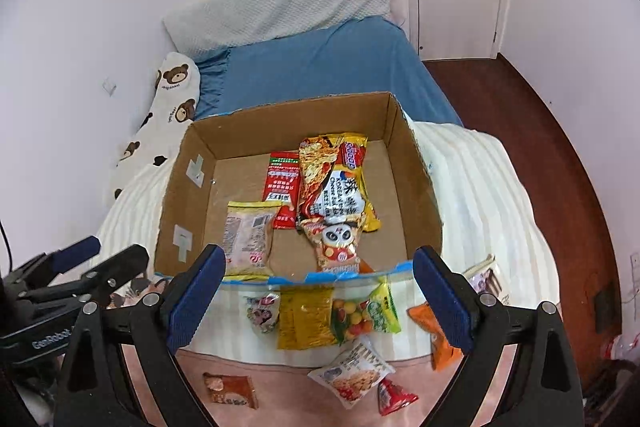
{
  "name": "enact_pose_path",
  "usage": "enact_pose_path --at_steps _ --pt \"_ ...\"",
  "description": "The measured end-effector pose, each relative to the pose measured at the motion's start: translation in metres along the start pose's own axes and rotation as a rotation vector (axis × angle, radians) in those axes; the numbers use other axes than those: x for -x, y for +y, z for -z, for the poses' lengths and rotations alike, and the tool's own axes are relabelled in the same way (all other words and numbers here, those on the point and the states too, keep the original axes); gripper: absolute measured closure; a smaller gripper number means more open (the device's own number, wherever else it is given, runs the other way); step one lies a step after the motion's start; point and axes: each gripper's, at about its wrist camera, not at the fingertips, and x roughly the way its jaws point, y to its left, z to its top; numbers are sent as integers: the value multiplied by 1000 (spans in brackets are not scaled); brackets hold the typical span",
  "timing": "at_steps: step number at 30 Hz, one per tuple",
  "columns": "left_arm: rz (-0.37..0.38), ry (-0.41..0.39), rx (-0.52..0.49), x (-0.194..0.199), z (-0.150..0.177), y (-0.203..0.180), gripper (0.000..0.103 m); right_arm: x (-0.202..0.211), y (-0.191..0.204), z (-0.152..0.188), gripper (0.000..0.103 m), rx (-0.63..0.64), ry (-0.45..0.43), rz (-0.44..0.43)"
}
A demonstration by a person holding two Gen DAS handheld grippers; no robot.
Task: Organize snacks
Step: 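Move both tools back over the remaining snacks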
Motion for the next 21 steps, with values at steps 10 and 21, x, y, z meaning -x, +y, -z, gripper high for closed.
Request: enact_pose_path --at_steps 10,21 --pt "-6 114 182 -16 70 28 16 -12 -26 59 6 -93 113 -82" --pt "57 483 681 -113 216 81 16 -120 -60 142 6 -211 434 -148"
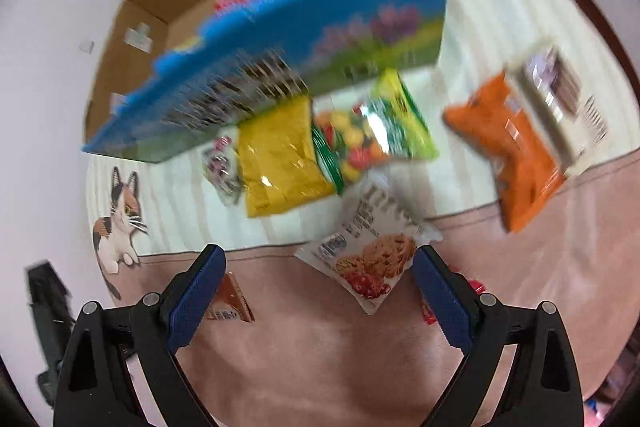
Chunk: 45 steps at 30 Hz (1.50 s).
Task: Organize snacks
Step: 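Move both tools back over the remaining snacks, then grasp the brown dumpling packet with the left tool while the right tool grasps the oat cookie bag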
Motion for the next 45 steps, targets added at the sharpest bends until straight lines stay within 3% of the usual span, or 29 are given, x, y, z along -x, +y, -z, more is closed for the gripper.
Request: enact_pose_path --at_steps 2,6,12,17,22,29,33,38,42,45 --pt "19 33 67 -12 -1 10 16 -14 -7 -1 6 -12 22 -12" --pt "129 100 224 -38 -6 26 16 -32 -20 -5 6 -64 57 -27" --pt "226 139 432 -63 -21 38 18 -54 -37 -11 6 -186 126 -88" --pt "232 117 504 -73 -23 40 26 -75 -45 -15 12 -254 181 -73" --pt "142 63 364 -71 -31 14 32 -87 -52 -15 27 -269 198 -26" --pt "-171 -79 -166 -64 -17 -71 33 -92 -44 -6 35 -141 216 18" --pt "-254 -49 -370 -78 1 -103 37 -97 -24 2 37 -11 222 73" --pt "-332 -32 -504 -96 21 -126 37 -101 0 13 43 155 236 123" --pt "-335 -27 -522 -103 29 -132 37 -102 16 28 44 318 248 194" --pt "-329 -7 -511 -107 33 -127 36 -101 15 30 43 310 252 176"
